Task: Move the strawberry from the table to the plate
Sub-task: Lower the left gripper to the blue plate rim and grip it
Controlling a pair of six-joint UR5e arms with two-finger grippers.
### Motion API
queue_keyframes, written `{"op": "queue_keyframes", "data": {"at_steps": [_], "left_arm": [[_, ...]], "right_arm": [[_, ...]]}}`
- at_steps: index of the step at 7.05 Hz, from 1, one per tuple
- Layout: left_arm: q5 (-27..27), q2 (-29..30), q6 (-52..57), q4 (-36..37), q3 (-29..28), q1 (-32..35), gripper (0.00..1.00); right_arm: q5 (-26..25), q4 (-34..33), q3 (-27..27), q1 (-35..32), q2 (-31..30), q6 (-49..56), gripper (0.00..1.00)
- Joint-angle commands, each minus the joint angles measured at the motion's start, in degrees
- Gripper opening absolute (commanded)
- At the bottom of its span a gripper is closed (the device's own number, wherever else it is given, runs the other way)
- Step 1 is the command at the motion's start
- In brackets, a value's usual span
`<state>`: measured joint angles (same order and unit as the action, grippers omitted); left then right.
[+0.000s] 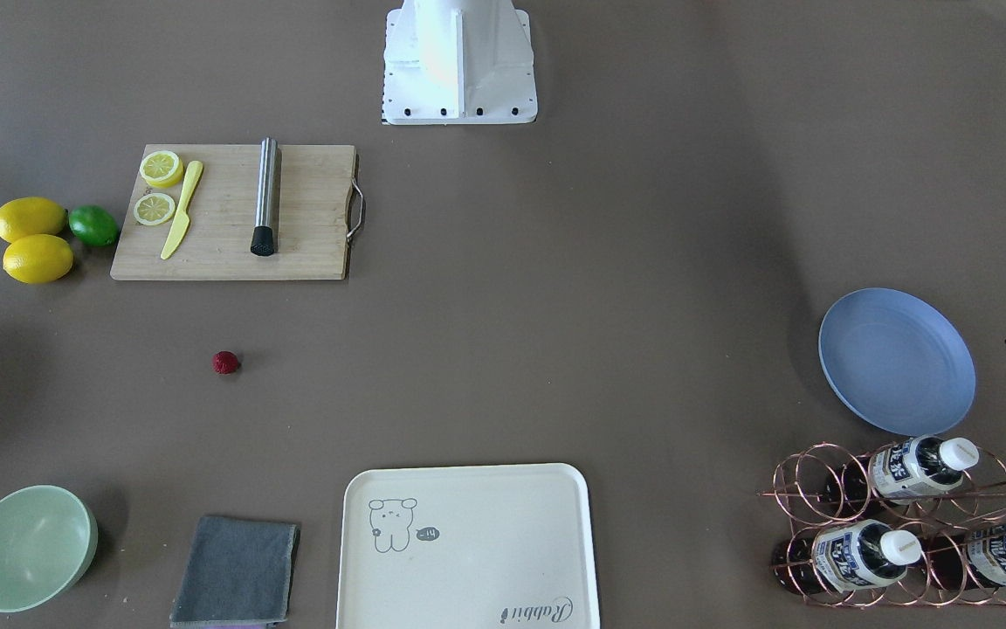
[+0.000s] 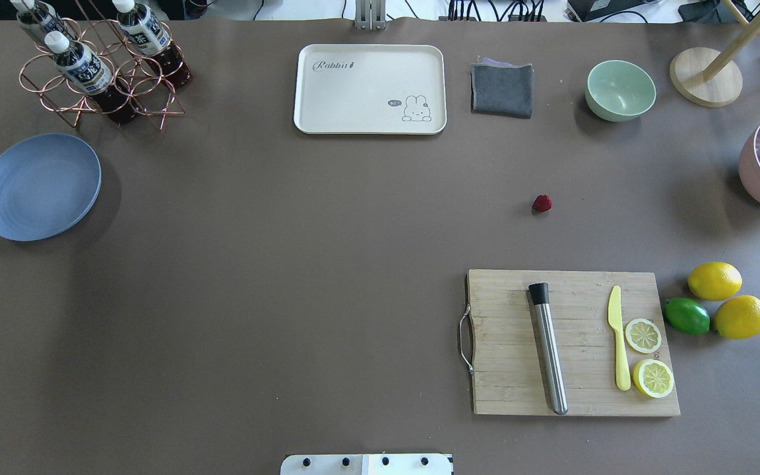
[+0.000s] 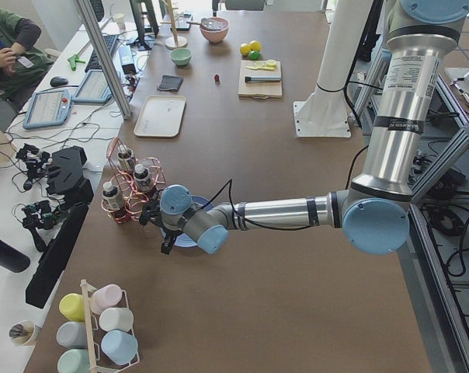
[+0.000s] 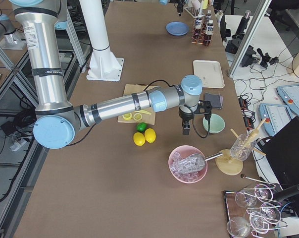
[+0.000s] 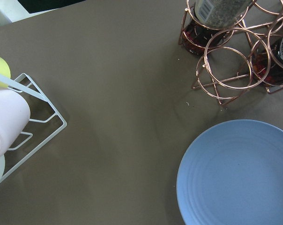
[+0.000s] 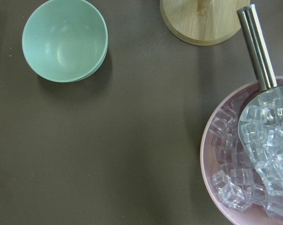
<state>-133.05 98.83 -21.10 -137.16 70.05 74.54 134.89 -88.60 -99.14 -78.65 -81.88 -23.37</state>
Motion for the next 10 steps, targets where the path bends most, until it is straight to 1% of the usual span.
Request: {"op": "queue_keyframes", "data": {"at_steps": [1,3,4,5,7,8,9,10], "left_arm": [[0.59,-0.3,-0.61,-5.55,-4.29,-2.02,0.98],[2.51,0.31,-3.13,-5.84,-4.57,-3.95,0.98],[5.31,0.83,-4.72,-5.93,-4.57,-5.61,0.98],[5.78,1.01,-5.7,-5.93,-4.66,-6.76,0.98],[5.61,1.02,-5.79,-5.66,-5.27,-6.95,0.97],[5.34,1.02,-5.79,-5.75,-5.54,-6.95,0.94],[5.34,0.93,-5.79,-5.66,-5.54,-6.95,0.79],[4.99,0.84,-5.79,-5.75,-5.63,-6.95,0.65]], "right_arm": [[-0.77,0.01,0.27,1.48,1.19,-1.58,1.0],[-1.21,0.01,0.27,1.92,1.37,-2.12,1.0],[-1.21,0.01,0.27,1.92,1.55,-2.12,1.0],[-1.3,0.01,0.27,2.01,1.64,-2.55,1.0],[-2.0,0.01,0.18,2.01,1.73,-2.73,1.0],[-2.0,0.01,0.09,2.01,1.73,-2.73,1.0],[-2.09,0.09,0.0,2.01,1.73,-2.73,1.0],[-2.09,0.96,0.0,2.01,1.73,-3.08,1.0]]}}
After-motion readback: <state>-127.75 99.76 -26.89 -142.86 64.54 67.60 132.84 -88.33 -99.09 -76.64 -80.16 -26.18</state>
